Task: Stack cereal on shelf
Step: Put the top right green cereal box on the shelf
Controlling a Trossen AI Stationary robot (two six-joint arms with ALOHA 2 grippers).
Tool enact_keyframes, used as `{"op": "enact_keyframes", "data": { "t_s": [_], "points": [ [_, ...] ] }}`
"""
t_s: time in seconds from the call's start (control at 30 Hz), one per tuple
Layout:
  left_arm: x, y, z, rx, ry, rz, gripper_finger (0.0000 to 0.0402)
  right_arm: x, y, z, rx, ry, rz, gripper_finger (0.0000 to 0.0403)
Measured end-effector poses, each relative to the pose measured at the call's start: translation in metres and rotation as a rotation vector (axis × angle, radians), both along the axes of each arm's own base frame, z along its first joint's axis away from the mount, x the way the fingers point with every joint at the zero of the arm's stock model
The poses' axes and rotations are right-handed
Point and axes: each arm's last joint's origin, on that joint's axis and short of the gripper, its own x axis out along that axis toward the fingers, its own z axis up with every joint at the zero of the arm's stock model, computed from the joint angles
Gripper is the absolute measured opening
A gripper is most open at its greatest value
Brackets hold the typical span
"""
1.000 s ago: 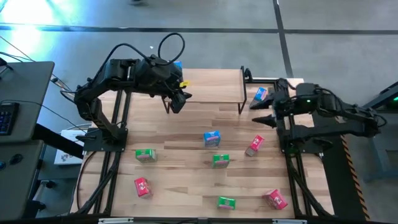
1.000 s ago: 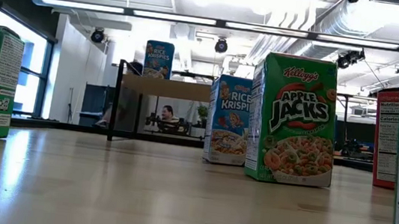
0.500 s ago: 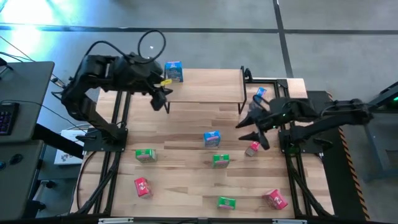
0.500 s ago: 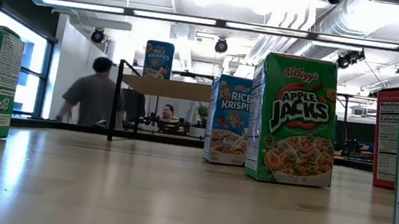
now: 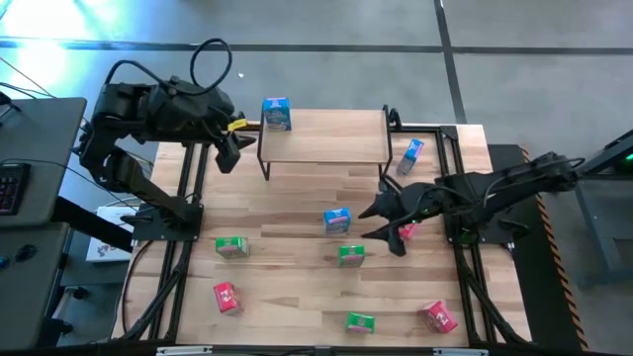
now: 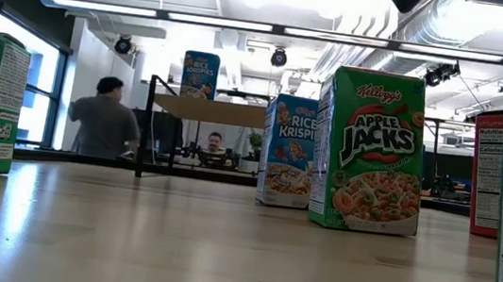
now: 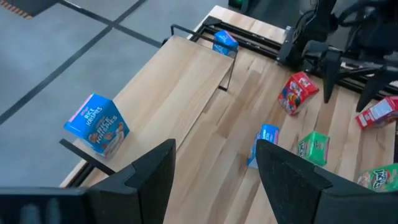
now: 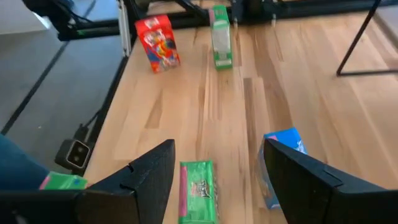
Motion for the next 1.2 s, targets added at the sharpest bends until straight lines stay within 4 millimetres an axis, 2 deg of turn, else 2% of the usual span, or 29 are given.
{"op": "enact_keyframes", "data": {
  "t_s": [0.53,0.83,1.2],
  "points": [
    [0.001,-0.018,-0.002,0.031,0.02,-0.12,0.0214,0.025,0.017,-0.034,-0.005,0.145,-0.005,0.0239],
    [0.002,-0.033,-0.037,0.046,0.115,-0.06,0.0214,0.029,0.028,-0.046,-0.021,0.192,0.029,0.0239],
    [-0.003,-0.043,-0.079,0.0,0.033,-0.079,0.0214,0.029,0.028,-0.051,-0.052,0.22,0.009,0.0239]
  ]
}}
